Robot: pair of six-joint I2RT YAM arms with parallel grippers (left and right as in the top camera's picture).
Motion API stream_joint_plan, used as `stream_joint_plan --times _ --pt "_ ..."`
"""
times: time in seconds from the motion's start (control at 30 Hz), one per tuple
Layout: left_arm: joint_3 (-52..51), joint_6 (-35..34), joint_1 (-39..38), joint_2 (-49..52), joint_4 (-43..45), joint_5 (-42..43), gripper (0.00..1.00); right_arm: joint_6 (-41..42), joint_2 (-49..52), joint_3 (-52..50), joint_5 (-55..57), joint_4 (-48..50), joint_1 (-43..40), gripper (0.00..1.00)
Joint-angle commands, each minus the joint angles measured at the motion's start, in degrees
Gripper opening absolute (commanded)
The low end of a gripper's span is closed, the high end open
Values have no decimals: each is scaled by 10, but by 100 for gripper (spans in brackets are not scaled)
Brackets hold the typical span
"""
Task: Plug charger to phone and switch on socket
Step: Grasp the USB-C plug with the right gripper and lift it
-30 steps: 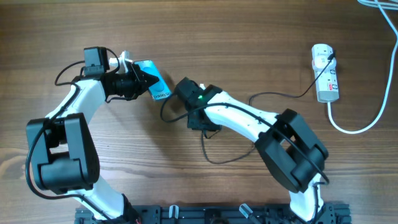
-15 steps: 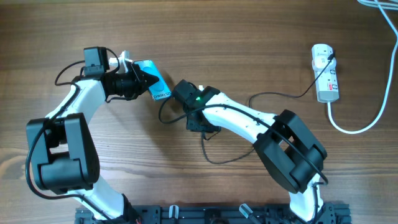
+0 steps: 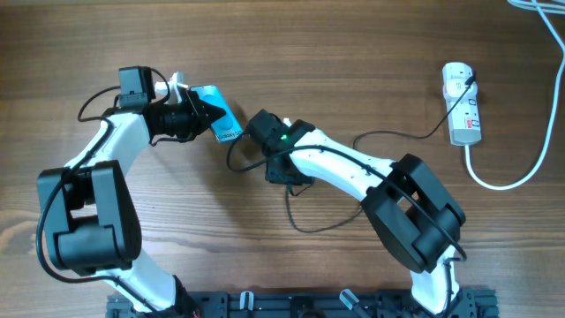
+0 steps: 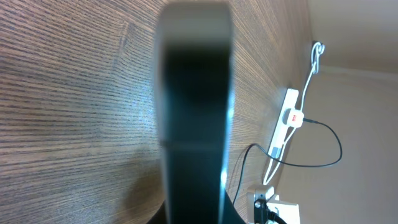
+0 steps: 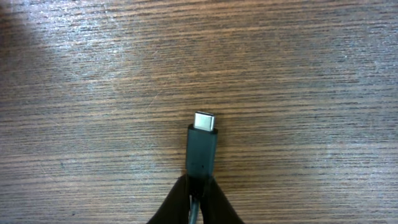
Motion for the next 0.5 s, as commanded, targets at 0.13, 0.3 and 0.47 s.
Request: stream_joint_plan --times 0.13,0.3,0.47 --pt "4 54 1 -15 17 5 4 -93 24 0 -59 4 -6 4" --pt "4 54 1 -15 7 6 4 -261 -7 2 -160 3 -38 4" --pt "4 102 1 -15 11 74 4 -383 -57 2 -342 28 -71 4"
